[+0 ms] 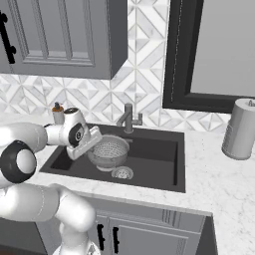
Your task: Put the colander in the sink, put the tangerine in the colander, and turn on the sink faucet and pour water over the colander.
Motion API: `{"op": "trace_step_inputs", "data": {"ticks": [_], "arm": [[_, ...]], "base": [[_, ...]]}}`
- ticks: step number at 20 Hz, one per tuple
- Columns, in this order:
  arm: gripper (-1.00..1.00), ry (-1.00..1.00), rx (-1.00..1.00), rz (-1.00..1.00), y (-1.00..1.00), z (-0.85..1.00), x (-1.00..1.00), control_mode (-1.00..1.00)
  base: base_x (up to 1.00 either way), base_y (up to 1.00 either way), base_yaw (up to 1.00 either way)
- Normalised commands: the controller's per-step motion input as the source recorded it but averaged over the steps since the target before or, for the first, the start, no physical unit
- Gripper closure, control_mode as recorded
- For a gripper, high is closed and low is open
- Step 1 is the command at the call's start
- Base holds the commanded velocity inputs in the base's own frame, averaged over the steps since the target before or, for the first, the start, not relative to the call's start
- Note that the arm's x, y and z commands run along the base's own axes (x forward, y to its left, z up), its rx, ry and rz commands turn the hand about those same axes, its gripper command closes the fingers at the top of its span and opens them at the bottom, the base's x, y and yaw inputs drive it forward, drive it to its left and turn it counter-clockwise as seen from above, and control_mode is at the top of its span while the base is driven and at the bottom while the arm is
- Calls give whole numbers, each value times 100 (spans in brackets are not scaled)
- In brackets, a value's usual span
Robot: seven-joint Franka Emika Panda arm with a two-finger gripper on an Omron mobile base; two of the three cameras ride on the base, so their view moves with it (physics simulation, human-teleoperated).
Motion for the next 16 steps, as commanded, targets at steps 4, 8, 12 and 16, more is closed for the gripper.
{"op": "trace_step_inputs", "data": {"ticks": [4, 8, 12, 16], "arm": [[100, -22, 0, -27, 0, -34, 0, -100], [100, -8, 0, -30, 5, -21, 1, -100], [100, 0, 0, -32, 28, -10, 21, -100], [100, 0, 0, -32, 38, -1, 43, -100]], "base": [[0, 0, 0], [0, 0, 0], [0, 0, 0], [0, 0, 0]]}}
